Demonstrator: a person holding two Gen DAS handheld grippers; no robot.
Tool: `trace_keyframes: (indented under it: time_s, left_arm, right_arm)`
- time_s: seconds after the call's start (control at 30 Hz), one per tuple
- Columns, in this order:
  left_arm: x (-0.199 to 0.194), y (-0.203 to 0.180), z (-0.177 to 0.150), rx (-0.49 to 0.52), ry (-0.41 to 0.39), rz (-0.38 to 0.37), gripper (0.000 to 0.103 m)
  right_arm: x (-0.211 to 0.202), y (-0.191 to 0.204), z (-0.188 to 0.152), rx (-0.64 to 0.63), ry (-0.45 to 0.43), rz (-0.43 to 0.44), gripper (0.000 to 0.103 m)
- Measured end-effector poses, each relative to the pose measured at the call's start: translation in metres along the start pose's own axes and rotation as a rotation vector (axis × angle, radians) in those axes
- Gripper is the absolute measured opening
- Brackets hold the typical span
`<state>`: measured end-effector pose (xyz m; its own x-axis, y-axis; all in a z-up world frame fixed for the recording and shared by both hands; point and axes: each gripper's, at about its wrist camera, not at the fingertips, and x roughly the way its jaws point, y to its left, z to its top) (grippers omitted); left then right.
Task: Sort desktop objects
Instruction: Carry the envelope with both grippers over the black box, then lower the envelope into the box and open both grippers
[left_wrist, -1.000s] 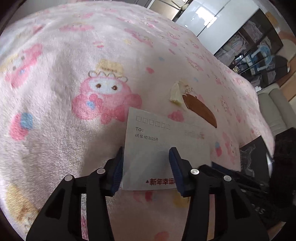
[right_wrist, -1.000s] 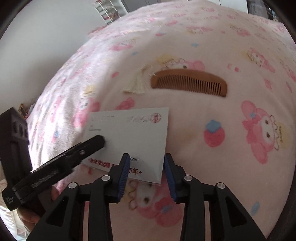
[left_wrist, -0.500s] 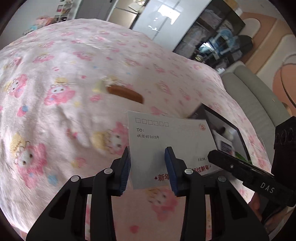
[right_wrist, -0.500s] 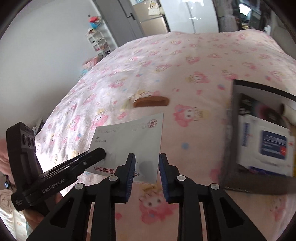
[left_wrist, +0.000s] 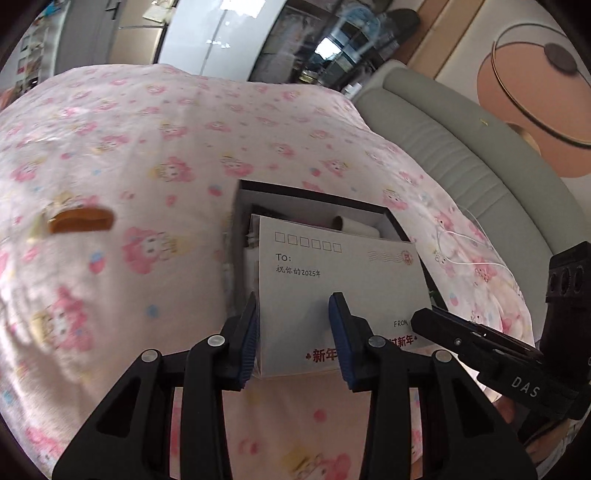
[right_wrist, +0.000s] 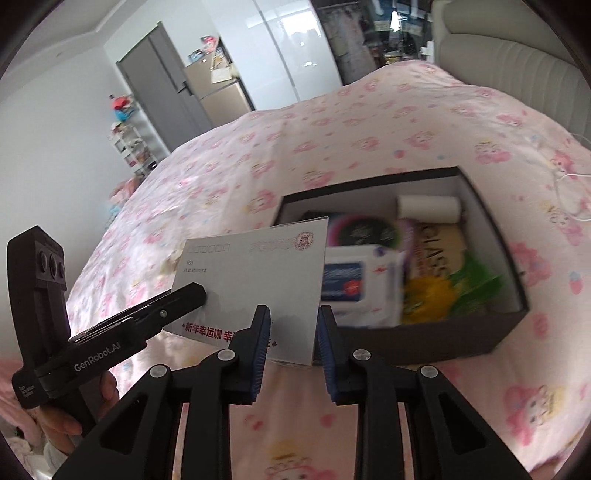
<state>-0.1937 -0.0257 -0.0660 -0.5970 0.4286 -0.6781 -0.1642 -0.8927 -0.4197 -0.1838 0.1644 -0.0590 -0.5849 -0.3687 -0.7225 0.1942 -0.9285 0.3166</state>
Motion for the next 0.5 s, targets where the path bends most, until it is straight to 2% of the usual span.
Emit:
trace_keyframes:
  time_s: [0.07, 0.23, 0.43, 0.5]
  left_arm:
    - [0.023, -0.008, 0.013, 0.004, 0.011, -0.002, 0.037]
    - [0.074, -0.001, 0.038, -0.028, 0.067, 0.008, 0.037]
    - [0.117, 0.017, 0.048, -0.037, 0.113, 0.052, 0.037]
    - [0.131, 0.023, 0.055, -0.045, 0.132, 0.07, 0.041]
  right_arm:
    - [0.008, -0.018, 0.014, 0.009, 0.007, -0.019, 0.023]
    - [0.041, -0.043, 0.045, 0.005, 0.043, -0.061, 0.023]
    - [0.08, -0.06, 0.058, 0.03, 0.084, -0.054, 0.023]
    - [0.095, -0.062, 0.06, 0.035, 0.104, -0.06, 0.023]
